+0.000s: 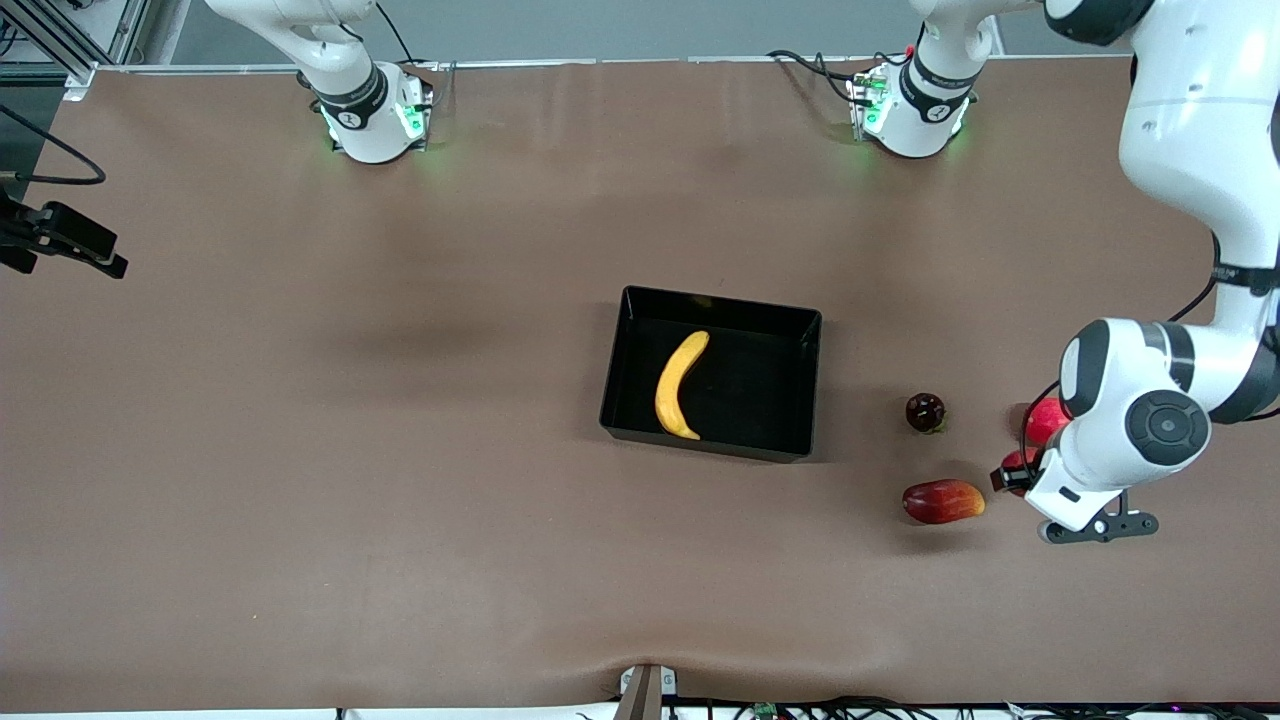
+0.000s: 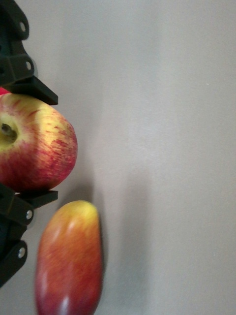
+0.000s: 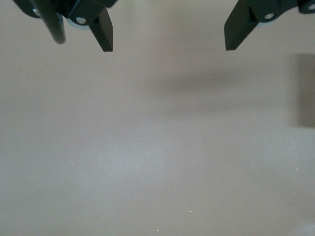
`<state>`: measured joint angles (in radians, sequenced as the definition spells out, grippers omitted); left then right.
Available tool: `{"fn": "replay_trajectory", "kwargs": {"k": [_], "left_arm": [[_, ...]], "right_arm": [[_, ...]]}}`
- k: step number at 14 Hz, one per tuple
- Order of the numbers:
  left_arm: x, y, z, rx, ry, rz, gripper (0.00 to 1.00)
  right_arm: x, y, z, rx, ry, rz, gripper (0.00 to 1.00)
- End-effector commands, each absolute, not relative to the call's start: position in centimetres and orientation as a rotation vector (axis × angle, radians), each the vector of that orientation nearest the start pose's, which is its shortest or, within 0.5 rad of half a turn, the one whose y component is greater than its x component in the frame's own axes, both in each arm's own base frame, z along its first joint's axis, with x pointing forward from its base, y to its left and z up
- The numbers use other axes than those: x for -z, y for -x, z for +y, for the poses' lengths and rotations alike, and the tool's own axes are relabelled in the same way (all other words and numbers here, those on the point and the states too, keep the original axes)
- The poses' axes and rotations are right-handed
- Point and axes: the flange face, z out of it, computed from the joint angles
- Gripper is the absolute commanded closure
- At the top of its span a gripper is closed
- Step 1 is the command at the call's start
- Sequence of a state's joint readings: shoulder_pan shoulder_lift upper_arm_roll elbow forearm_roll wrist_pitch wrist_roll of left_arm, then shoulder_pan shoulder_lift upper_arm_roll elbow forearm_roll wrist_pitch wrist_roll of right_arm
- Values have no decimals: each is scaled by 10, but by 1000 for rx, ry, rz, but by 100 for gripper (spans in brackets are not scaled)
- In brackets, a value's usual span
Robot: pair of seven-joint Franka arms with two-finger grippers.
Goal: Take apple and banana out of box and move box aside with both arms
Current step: 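Carry the apple out of the tray and set it beside the mango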
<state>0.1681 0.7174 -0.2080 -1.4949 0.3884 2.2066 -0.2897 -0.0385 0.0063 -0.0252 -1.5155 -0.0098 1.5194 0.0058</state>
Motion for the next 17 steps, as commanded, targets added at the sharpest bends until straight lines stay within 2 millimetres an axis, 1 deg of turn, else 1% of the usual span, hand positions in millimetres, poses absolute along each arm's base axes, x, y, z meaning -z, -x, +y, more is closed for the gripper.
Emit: {"fn": "replay_trajectory", "kwargs": {"k": [1, 3, 6, 8, 9, 10, 11, 12, 14, 15, 16, 17], "left_arm": [[-241, -729, 16, 134, 2967, -45, 100], [-223, -732, 18, 134, 2978, -49, 100], [-209, -732, 27, 145, 2978, -50, 100], [-199, -730, 46, 136, 2959, -78, 100], [-199, -731, 47, 144, 2958, -75, 100], [-199, -731, 47, 144, 2957, -73, 91], [-199, -731, 47, 145, 2956, -74, 43], [-199, -731, 48, 147, 2957, -81, 0], [-212, -733, 47, 174, 2962, -104, 0], [-228, -736, 47, 205, 2962, -112, 0], [-240, -735, 40, 208, 2964, -103, 0], [-259, -734, 28, 203, 2964, -90, 0]], "right_arm": [[-645, -550, -38, 4, 3155, 122, 0], [-646, -550, -34, 4, 3155, 110, 0], [-645, -552, -35, 14, 3155, 110, 0], [-646, -551, -34, 14, 3157, 108, 0], [-646, -551, -34, 16, 3157, 108, 0], [-646, -551, -34, 16, 3157, 110, 0], [-646, -551, -33, 16, 3155, 108, 0], [-646, -551, -33, 16, 3155, 108, 0], [-645, -552, -35, 16, 3155, 113, 0], [-645, -552, -36, 14, 3155, 115, 0], [-645, -552, -36, 16, 3155, 115, 0], [-645, -552, -36, 16, 3155, 115, 0]]}}
